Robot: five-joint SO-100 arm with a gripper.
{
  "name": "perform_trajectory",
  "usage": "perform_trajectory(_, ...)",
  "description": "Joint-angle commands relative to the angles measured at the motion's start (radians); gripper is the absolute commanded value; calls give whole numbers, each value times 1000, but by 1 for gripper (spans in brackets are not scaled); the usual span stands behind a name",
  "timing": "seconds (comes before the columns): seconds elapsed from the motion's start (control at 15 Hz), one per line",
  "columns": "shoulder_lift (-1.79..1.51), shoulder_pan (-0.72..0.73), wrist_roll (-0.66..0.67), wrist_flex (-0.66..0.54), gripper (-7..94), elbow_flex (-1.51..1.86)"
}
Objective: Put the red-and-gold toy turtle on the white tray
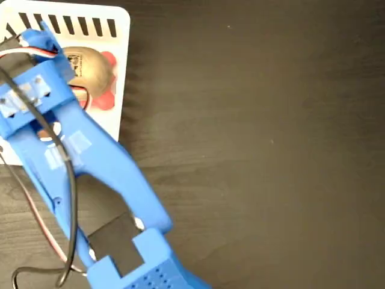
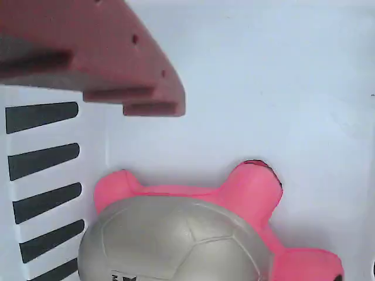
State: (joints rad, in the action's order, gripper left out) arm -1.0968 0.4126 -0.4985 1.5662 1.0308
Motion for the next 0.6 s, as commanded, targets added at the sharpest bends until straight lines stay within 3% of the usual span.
perform_trajectory(0.0,-153,5,-20,11,36,14)
perform_trajectory(0.07,-218,-2,-25,5,12,35)
perform_trajectory(0.13,-307,-8,-18,-15,0,74)
perform_trajectory(0.4,-785,-84,156,-206,0,383)
perform_trajectory(0.53,-1039,-164,288,-388,0,669)
